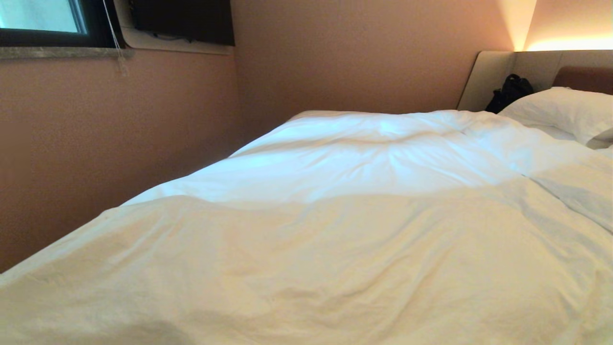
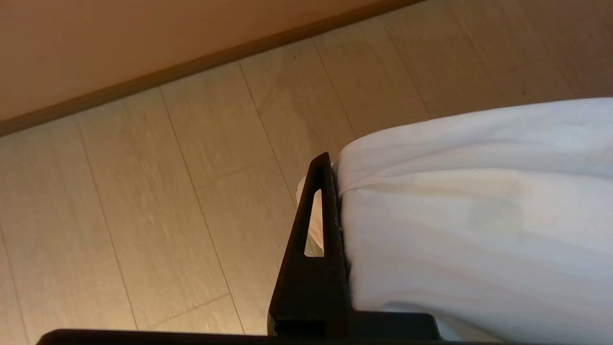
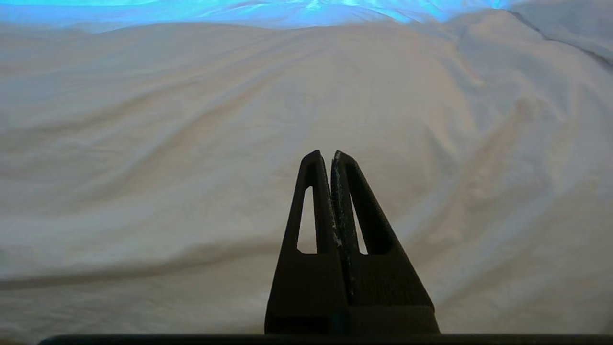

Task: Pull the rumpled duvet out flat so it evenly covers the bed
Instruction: Flatten the corners of the folded blanket

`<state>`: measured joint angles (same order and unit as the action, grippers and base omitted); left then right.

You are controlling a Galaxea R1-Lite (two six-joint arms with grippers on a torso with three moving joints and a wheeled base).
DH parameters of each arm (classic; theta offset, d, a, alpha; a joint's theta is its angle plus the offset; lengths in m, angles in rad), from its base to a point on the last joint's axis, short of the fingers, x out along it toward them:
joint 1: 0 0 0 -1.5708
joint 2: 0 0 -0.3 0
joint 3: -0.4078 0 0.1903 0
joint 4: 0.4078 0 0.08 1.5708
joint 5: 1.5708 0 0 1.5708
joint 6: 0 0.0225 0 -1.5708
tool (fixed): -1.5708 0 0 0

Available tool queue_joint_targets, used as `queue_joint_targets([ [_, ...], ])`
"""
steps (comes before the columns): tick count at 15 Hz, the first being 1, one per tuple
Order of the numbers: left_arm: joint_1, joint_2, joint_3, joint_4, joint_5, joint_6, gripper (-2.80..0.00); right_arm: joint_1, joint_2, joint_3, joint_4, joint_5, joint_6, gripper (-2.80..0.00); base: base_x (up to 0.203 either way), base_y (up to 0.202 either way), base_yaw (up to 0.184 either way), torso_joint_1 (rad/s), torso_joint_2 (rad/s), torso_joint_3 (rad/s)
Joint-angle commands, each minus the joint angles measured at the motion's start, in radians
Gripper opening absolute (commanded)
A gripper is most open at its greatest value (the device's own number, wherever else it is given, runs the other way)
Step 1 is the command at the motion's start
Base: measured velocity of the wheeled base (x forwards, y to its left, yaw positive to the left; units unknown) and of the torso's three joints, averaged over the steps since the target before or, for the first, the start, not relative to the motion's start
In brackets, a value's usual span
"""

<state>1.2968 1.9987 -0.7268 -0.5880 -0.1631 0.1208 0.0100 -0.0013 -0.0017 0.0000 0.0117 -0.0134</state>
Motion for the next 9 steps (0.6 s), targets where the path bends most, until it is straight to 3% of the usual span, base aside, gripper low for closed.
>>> queue_joint_targets([
  [1, -0.004, -0.024, 0.027, 0.001, -0.009, 0.002, -2.8, 0.001, 0.001, 0.0, 0.0, 0.001, 0.0, -2.8, 0.0, 0.0, 0.0, 0.0, 0.0, 0.0],
  [4, -0.005, -0.06, 0.067, 0.002, -0.054, 0.005, -2.8, 0.001, 0.001, 0.0, 0.0, 0.001, 0.0, -2.8, 0.0, 0.0, 0.0, 0.0, 0.0, 0.0],
  [5, -0.008, -0.07, 0.079, 0.005, -0.062, 0.005, 0.0, 0.001, 0.001, 0.0, 0.0, 0.001, 0.0, -2.8, 0.0, 0.0, 0.0, 0.0, 0.0, 0.0],
  [9, -0.037, -0.11, 0.127, 0.005, -0.077, 0.008, 0.0, 0.001, 0.001, 0.0, 0.0, 0.001, 0.0, -2.8, 0.0, 0.0, 0.0, 0.0, 0.0, 0.0],
])
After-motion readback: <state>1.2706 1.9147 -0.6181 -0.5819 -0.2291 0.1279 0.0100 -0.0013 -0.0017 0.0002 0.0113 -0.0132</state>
